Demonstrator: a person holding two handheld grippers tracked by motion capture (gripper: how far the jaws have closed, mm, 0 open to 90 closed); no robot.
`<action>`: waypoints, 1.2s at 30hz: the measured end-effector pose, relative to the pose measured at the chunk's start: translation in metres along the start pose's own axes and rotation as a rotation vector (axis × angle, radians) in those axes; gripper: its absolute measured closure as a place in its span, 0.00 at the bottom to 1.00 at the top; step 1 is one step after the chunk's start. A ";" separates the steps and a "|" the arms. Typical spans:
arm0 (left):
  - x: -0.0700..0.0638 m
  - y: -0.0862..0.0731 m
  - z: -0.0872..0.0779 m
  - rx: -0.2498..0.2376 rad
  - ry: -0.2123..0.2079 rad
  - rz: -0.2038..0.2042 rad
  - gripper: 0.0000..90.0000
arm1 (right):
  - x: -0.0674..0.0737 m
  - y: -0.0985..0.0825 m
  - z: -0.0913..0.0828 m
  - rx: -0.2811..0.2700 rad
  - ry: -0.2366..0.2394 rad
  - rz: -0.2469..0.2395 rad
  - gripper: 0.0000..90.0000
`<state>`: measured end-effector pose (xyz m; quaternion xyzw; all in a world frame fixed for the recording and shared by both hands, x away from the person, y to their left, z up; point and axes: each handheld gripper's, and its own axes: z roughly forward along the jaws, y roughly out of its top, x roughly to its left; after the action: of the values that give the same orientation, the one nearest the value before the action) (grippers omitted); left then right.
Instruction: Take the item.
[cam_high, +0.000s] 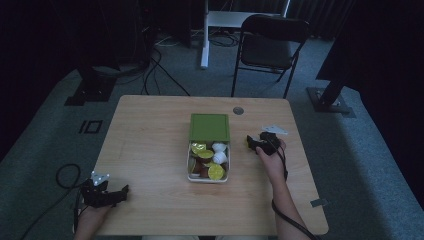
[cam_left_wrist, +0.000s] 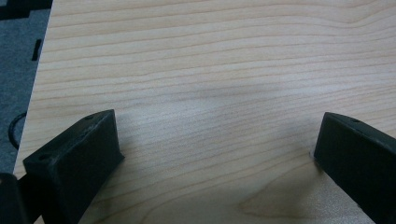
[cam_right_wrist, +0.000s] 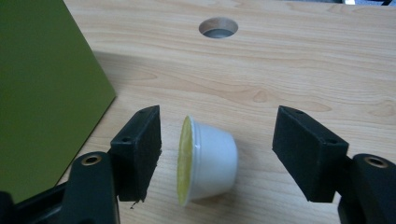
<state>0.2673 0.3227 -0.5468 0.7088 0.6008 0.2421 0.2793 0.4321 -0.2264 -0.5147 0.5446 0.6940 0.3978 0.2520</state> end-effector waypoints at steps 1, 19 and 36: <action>0.000 0.000 0.000 0.000 0.000 0.000 0.01 | -0.001 0.000 -0.002 -0.004 0.003 0.004 0.33; 0.000 0.000 0.000 0.000 0.000 0.000 0.01 | -0.025 -0.028 -0.047 -0.038 -0.012 0.023 0.15; 0.000 0.000 0.000 0.000 0.000 0.000 0.01 | -0.031 -0.065 -0.079 -0.006 -0.035 0.020 0.15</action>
<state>0.2674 0.3227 -0.5468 0.7087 0.6009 0.2420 0.2793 0.3423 -0.2842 -0.5271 0.5575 0.6828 0.3930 0.2618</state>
